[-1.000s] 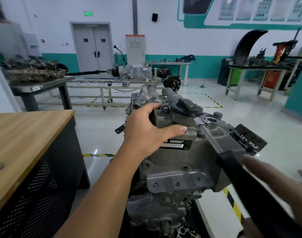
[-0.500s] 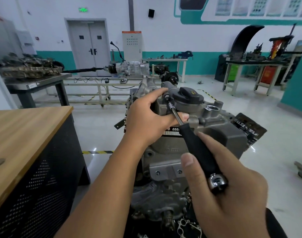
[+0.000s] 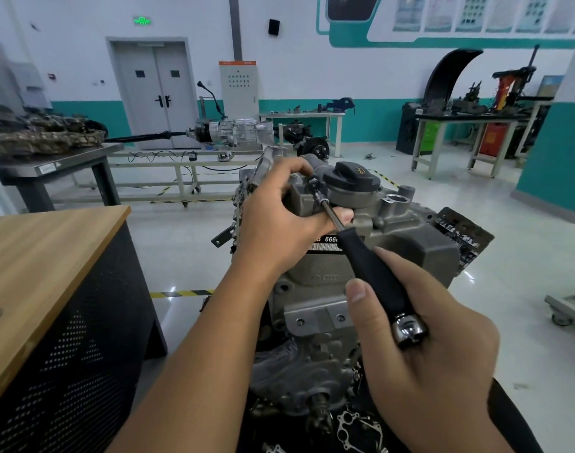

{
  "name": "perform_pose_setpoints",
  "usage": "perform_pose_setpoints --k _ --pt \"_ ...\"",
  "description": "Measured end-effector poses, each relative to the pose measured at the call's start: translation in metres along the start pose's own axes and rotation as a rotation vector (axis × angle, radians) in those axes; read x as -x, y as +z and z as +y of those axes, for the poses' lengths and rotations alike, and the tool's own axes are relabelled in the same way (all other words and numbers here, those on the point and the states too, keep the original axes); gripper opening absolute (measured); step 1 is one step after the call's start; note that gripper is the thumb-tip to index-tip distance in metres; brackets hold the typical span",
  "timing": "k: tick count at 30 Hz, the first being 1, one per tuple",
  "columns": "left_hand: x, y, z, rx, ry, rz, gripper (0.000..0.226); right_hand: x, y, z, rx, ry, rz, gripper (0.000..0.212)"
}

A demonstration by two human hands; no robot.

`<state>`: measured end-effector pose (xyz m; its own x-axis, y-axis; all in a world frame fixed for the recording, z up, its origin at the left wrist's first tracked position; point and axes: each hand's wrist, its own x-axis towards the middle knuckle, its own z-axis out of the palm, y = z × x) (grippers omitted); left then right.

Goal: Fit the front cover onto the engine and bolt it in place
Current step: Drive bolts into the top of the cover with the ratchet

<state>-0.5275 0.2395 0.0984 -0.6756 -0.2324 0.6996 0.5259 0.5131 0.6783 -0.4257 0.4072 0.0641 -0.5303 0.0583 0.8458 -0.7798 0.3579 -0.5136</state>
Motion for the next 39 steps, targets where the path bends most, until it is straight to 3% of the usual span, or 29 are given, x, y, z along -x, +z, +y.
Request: perform_pose_setpoints --k 8,21,30,32,35,39 --pt "-0.001 0.002 -0.002 0.004 0.015 0.003 0.061 -0.002 -0.001 -0.005 0.007 -0.052 0.028 0.031" --pt "-0.001 0.001 -0.004 -0.004 -0.013 0.006 0.076 -0.014 -0.009 0.001 0.121 -0.139 -0.078 0.03" --pt "-0.004 0.003 -0.014 0.019 0.051 -0.024 0.059 -0.072 -0.037 -0.038 0.687 -0.326 -0.486 0.03" --pt "-0.003 0.003 -0.016 0.014 0.04 -0.03 0.06 -0.087 -0.036 -0.048 0.797 -0.282 -0.593 0.043" --pt "-0.002 0.003 -0.016 -0.005 0.046 -0.014 0.055 -0.096 -0.033 -0.059 0.608 -0.097 -0.604 0.044" --pt "-0.004 0.005 -0.016 0.122 0.036 -0.032 0.049 -0.074 -0.024 -0.061 0.11 0.221 -0.38 0.027"
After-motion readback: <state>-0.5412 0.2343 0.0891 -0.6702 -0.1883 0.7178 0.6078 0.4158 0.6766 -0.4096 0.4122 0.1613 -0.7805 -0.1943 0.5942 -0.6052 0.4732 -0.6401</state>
